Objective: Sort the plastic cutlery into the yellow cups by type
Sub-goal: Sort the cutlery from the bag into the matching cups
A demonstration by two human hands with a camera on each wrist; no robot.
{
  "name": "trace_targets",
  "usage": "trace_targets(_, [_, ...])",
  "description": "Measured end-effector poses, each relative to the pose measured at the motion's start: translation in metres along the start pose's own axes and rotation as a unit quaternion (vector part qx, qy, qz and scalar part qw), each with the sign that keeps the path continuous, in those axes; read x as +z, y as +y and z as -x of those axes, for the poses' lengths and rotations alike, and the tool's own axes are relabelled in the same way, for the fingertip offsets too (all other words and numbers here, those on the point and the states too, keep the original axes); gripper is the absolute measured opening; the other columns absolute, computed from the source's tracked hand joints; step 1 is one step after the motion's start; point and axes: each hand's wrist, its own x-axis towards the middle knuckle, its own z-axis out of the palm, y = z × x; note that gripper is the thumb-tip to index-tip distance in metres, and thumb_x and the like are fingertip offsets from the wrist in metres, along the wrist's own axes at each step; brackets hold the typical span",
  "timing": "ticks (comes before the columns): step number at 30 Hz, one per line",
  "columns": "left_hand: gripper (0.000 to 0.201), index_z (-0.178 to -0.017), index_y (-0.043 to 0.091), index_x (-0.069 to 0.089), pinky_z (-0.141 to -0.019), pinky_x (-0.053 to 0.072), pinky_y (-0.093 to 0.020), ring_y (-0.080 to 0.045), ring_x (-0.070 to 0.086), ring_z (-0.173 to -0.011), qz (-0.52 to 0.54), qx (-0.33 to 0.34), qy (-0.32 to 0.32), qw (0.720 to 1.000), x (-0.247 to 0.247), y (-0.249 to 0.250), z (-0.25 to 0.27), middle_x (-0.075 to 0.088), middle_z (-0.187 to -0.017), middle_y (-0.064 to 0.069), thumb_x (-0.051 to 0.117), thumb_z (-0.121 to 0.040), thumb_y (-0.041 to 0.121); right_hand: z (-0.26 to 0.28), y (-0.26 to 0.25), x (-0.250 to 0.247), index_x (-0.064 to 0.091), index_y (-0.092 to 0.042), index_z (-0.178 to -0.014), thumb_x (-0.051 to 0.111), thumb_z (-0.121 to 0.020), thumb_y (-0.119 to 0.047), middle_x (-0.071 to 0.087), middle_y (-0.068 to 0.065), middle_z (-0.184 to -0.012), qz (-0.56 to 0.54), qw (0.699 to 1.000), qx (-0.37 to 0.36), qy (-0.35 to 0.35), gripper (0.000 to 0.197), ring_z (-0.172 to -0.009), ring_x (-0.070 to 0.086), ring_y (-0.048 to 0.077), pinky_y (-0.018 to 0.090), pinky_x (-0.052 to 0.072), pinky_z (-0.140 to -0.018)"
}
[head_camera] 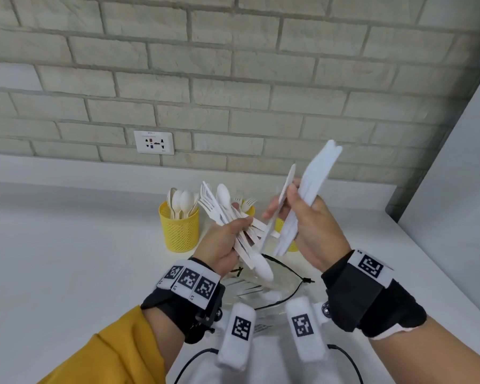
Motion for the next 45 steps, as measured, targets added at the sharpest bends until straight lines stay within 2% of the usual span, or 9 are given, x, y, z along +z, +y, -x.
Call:
trace_targets(6, [0.037,-0.125,0.012,0.041,-0.053,0.053,-0.025,-0.011,0.063,-0.057,-0.244,0.073,0.024,0.967,-0.007,-0.007,0.006,0.057,-0.079,-0.008,0.044,-0.092,-0.004,-0.011,-0.023,-0.006,0.048,-0.015,-0.084,0.061,-0.081,-0.036,0.033,-0.011,-0.047,0.041,0.998,-0.011,0.038,0.024,-0.036,0.026,0.005,0.017,0.027,-0.036])
trace_targets(15, [0.082,-0.149,0.029,0.007,-0.063,0.05,-0.02,-0.006,0.06,-0.07,-0.335,0.109,-0.064,0.934,-0.005,-0.028,0.005,0.055,-0.132,-0.005,0.05,-0.088,-0.005,-0.018,0.015,0.001,0.061,0.001,-0.079,0.065,-0.081,-0.013,0.055,0.008,-0.06,0.352,0.936,0.009,0.009,0.014,-0.057,0.053,0.015,0.022,0.042,-0.055])
trace_targets(20, [0.029,-0.106,0.008,0.061,-0.059,0.048,-0.015,-0.006,0.065,-0.069,-0.241,0.043,-0.098,0.965,-0.004,-0.019,0.009,0.07,-0.08,0.003,0.058,-0.082,-0.009,-0.015,0.013,0.001,0.051,-0.01,-0.072,0.051,-0.092,-0.013,0.056,-0.005,-0.052,0.254,0.962,0.094,-0.012,0.02,-0.044,0.054,0.005,0.014,0.035,-0.041])
trace_targets(25, [0.02,-0.092,0.012,0.06,-0.059,0.043,-0.025,-0.011,0.051,-0.06,-0.192,-0.034,-0.097,0.976,-0.009,-0.013,0.006,0.053,-0.068,0.001,0.066,-0.077,0.024,-0.02,0.008,-0.012,0.045,-0.015,-0.072,0.048,-0.095,-0.019,0.031,0.0,-0.055,0.184,0.977,0.108,0.02,0.024,-0.034,0.026,0.004,0.017,0.022,-0.035])
trace_targets(33, [0.007,-0.091,0.012,0.062,-0.057,0.042,-0.025,-0.01,0.049,-0.054,-0.214,-0.024,-0.071,0.974,-0.012,-0.01,0.005,0.049,-0.062,0.001,0.055,-0.09,0.011,-0.027,0.005,-0.041,0.048,-0.012,-0.082,0.049,-0.095,-0.023,0.037,-0.001,-0.06,0.166,0.972,0.097,0.139,0.017,-0.04,0.033,0.007,0.017,0.026,-0.037])
trace_targets(36, [0.007,-0.095,0.012,0.061,-0.057,0.041,-0.026,-0.011,0.047,-0.055,-0.217,-0.011,-0.044,0.975,-0.012,-0.007,0.004,0.048,-0.063,0.001,0.057,-0.089,0.011,-0.024,0.0,-0.047,0.05,-0.016,-0.099,0.062,-0.086,-0.026,0.049,-0.002,-0.066,0.363,0.911,-0.017,0.194,0.02,-0.056,0.045,0.014,0.014,0.037,-0.048])
trace_targets(38, [0.007,-0.095,0.012,0.06,-0.054,0.041,-0.024,-0.011,0.046,-0.054,-0.221,-0.008,-0.049,0.974,-0.009,-0.004,0.003,0.047,-0.062,0.002,0.057,-0.089,0.011,-0.019,-0.01,-0.044,0.056,-0.021,-0.11,0.066,-0.082,-0.024,0.065,0.003,-0.083,0.51,0.85,-0.094,0.09,0.03,-0.068,0.055,0.017,0.019,0.043,-0.063])
trace_targets(41, [0.011,-0.094,0.008,0.061,-0.049,0.042,-0.02,-0.009,0.046,-0.049,-0.219,-0.005,-0.087,0.972,-0.001,0.0,0.002,0.05,-0.057,0.004,0.063,-0.084,0.006,-0.015,-0.006,-0.035,0.056,-0.028,-0.121,0.065,-0.081,-0.036,0.061,-0.005,-0.108,0.726,0.675,-0.101,-0.082,0.041,-0.095,0.059,0.019,0.024,0.035,-0.069])
trace_targets(45, [0.01,-0.092,0.006,0.058,-0.046,0.039,-0.02,-0.009,0.045,-0.046,-0.158,0.003,-0.092,0.983,0.007,0.007,-0.004,0.05,-0.064,-0.001,0.048,-0.092,0.003,-0.023,0.011,-0.042,0.065,-0.006,-0.075,0.064,-0.079,-0.04,0.049,0.009,-0.073,0.686,0.697,-0.2,-0.061,0.035,-0.066,0.056,0.029,0.024,0.021,-0.047])
